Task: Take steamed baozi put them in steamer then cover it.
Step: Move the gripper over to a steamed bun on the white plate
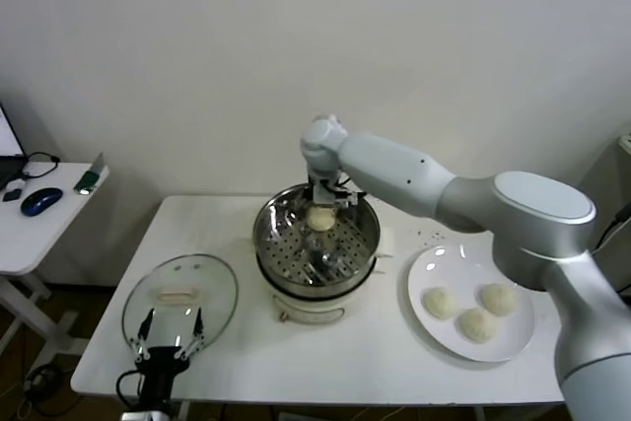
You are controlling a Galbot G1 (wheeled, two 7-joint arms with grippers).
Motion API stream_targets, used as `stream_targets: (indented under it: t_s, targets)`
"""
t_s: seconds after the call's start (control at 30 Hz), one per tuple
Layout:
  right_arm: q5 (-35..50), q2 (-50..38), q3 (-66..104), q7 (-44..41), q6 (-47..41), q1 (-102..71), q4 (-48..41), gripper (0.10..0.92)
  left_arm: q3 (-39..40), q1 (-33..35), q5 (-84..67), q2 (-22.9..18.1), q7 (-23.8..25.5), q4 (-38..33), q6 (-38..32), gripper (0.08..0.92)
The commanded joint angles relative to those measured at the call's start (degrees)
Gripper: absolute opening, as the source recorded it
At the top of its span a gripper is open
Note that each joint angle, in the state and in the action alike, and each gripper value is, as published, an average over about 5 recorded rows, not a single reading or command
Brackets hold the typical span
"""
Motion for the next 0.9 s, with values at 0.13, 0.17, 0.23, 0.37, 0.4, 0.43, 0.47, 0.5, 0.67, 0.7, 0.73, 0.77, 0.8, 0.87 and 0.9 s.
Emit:
stream_targets:
  t_s: [0.13, 0.17, 0.23, 0.37, 0.4, 0.43, 0.47, 0.5, 0.67, 0.7, 0.73, 0.77, 0.8, 0.87, 0.9]
  targets:
    - [41.08, -18.08, -17.61, 0.53, -18.42, 19.45, 11.10, 0.823, -0.20, 2.04, -2.77, 0.55, -0.11, -1.65, -0.10, 0.823]
    - [44.74, -20.56, -19.73, 1.52, -22.17, 21.01, 12.73, 0.823, -0.25, 2.34, -2.84, 0.69, -0.14, -1.78, -0.28, 0.823]
    - [50.23, -25.08, -22.74, 4.37, -30.20, 23.16, 15.87, 0.823, -0.34, 2.83, -2.99, 0.94, -0.19, -2.01, -0.55, 0.823]
    - [56.47, -32.90, -21.34, 8.51, -44.87, 21.45, 19.16, 0.823, -0.23, 3.14, -3.53, 1.06, -0.11, -2.38, -0.66, 0.823]
    - [57.59, -34.92, -20.87, 8.80, -47.39, 20.71, 20.11, 0.823, -0.09, 3.14, -3.98, 1.06, -0.05, -2.55, -0.40, 0.823]
    - [58.64, -37.00, -20.71, 8.85, -49.37, 20.16, 21.29, 0.823, 0.05, 3.14, -4.48, 1.05, 0.01, -2.72, -0.12, 0.823]
    - [59.58, -38.78, -21.18, 8.86, -50.52, 19.85, 22.50, 0.823, 0.16, 3.11, -4.94, 1.06, 0.06, -2.81, 0.12, 0.823]
    - [60.49, -40.54, -21.64, 8.86, -51.60, 19.38, 23.83, 0.823, 0.23, 3.04, -5.15, 1.08, 0.11, -2.85, 0.30, 0.823]
    - [60.69, -48.19, -19.93, 7.63, -56.55, 12.66, 29.36, 0.823, 0.10, 2.62, -4.64, 1.31, 0.19, -2.73, 0.29, 0.823]
    - [59.68, -49.42, -18.71, 7.09, -57.34, 10.27, 30.30, 0.823, 0.00, 2.55, -4.65, 1.34, 0.20, -2.70, 0.31, 0.823]
    - [58.44, -50.49, -17.30, 6.60, -57.91, 7.61, 30.99, 0.823, -0.10, 2.44, -4.65, 1.35, 0.22, -2.60, 0.31, 0.823]
    - [57.13, -51.29, -15.49, 6.09, -58.14, 4.83, 31.36, 0.823, -0.21, 2.31, -4.66, 1.37, 0.24, -2.42, 0.31, 0.823]
    - [55.68, -51.85, -13.49, 5.66, -58.28, 2.02, 31.53, 0.823, -0.32, 2.19, -4.66, 1.40, 0.25, -2.21, 0.30, 0.823]
    - [52.80, -52.37, -10.04, 4.98, -58.30, -2.97, 31.46, 0.823, -0.53, 2.04, -4.66, 1.50, 0.27, -1.83, 0.27, 0.823]
    - [51.51, -52.38, -8.76, 4.73, -58.16, -4.89, 31.30, 0.823, -0.64, 2.04, -4.66, 1.56, 0.27, -1.73, 0.27, 0.823]
